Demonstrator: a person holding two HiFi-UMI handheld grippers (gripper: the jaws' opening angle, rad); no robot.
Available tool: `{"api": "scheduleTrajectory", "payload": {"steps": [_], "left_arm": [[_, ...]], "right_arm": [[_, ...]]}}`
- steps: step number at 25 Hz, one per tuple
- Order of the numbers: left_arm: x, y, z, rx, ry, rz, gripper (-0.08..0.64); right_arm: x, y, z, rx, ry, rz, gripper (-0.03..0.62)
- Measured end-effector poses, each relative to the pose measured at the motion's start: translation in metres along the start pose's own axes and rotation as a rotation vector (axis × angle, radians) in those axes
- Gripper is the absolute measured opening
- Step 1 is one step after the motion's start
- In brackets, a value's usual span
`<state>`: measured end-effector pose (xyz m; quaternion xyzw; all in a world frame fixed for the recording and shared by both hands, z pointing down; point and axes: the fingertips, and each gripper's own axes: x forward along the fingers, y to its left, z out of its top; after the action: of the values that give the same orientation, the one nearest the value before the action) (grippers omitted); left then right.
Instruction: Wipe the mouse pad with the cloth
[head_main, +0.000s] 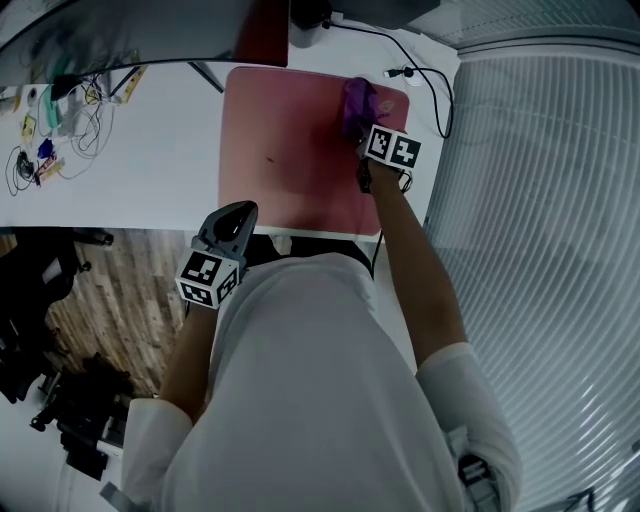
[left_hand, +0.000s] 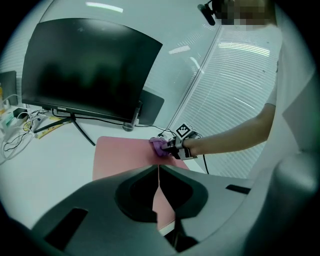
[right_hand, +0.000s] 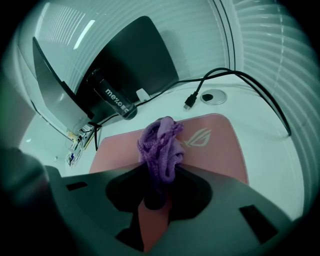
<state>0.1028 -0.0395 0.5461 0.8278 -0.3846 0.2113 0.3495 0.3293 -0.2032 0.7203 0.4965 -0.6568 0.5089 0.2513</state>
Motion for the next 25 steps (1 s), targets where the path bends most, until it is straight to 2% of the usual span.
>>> {"api": "scheduleTrajectory", "payload": {"steps": [9,15,25], "left_arm": [[0.008,-0.028,0.001,0.022,0.004,0.0,0.023],[0.008,-0.034,0.005,0.056,-0.002,0.031,0.023],[-0.002,-0.04,0.011,0.047,-0.027,0.058,0.023]], "right_arm": [[-0.026,-0.048,0.004,0.047,-0.031,-0.054,0.112],[-0.046,-0.087,0.003,0.15,-0.062,-0.121,0.112],[-0.083,-0.093,0.007,0.009,-0.116,-0.15,0.112]]}}
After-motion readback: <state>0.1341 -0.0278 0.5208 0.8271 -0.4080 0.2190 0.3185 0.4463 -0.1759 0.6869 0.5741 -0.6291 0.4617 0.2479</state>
